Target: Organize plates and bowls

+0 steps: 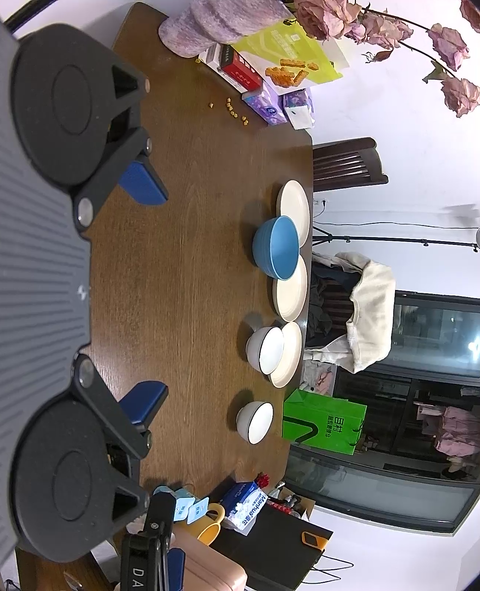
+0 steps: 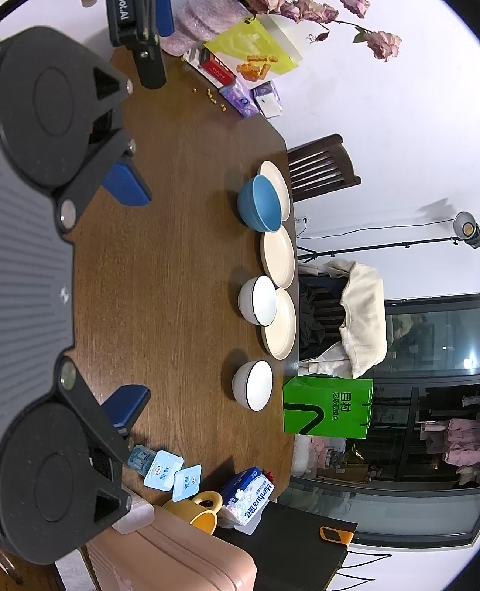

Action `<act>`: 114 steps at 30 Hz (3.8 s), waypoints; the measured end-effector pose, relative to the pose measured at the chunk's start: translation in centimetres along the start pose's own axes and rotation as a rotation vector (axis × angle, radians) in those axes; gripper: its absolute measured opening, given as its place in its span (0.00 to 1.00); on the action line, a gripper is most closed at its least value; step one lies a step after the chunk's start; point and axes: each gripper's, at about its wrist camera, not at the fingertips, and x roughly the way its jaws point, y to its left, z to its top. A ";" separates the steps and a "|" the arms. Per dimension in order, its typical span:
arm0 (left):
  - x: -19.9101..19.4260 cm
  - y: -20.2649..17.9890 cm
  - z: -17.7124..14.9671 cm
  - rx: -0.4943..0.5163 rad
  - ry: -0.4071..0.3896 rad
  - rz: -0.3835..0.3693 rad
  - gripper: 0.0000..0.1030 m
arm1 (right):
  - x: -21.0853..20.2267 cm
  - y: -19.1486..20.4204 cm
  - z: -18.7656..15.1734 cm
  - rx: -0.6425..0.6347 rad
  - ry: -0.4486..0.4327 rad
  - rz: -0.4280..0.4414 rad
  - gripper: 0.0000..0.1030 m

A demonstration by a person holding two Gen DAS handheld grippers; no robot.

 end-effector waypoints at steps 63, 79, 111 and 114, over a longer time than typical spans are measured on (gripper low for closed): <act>1.2 0.9 1.8 0.001 -0.002 -0.002 1.00 | 2.5 0.5 1.3 0.007 0.011 -0.009 1.00; 4.4 4.5 4.1 -0.045 -0.002 0.016 1.00 | 5.8 2.5 3.7 0.011 0.040 -0.023 1.00; 11.0 14.6 9.9 -0.078 0.028 0.073 1.00 | 15.8 9.4 11.6 0.034 0.072 0.000 1.00; 11.4 14.7 10.5 -0.098 0.029 0.071 1.00 | 16.3 9.3 12.7 0.031 0.086 0.022 1.00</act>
